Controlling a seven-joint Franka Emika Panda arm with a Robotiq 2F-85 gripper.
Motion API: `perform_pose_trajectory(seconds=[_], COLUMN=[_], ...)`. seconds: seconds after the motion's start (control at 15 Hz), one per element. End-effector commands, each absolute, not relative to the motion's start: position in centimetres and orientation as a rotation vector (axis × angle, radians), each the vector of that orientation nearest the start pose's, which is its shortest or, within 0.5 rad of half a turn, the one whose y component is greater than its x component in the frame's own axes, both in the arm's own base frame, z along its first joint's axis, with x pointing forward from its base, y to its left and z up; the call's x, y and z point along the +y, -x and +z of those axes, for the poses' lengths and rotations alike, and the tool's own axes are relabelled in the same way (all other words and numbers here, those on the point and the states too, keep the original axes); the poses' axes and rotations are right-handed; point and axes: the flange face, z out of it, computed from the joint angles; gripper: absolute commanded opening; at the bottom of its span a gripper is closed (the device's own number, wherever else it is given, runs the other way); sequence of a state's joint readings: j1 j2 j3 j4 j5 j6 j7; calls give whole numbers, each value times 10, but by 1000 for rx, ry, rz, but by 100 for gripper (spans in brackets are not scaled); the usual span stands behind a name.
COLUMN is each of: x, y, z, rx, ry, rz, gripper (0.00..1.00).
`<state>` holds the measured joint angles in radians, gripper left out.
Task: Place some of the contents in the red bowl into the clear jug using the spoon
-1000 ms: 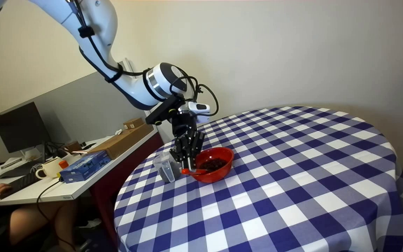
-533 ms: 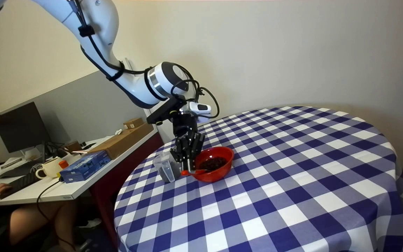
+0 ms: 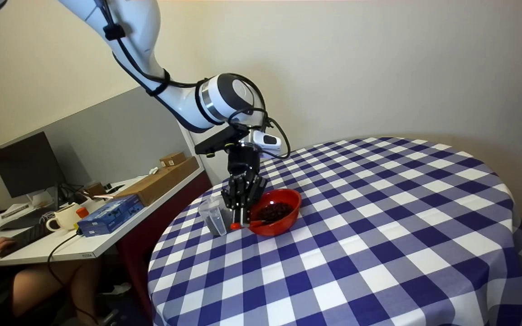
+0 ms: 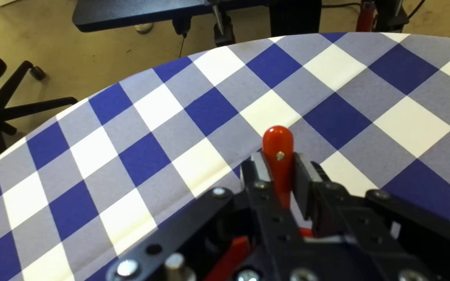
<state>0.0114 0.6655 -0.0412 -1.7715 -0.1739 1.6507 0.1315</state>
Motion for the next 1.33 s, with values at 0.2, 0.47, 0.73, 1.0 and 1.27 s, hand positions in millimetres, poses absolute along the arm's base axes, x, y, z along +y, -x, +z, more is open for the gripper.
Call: perform_pose_trajectory(seconds=[0.2, 0.47, 0.73, 1.0, 1.27], x=[-41, -46, -52, -54, -55], y=[-561, -564, -565, -564, -563], z=[162, 167, 172, 178, 186], rx=[133, 161, 174, 171, 169], ry=[3000, 2947, 2891, 2847, 2826], rz=[1169, 1101, 1049, 1014, 983], gripper=[5, 5, 5, 5, 5])
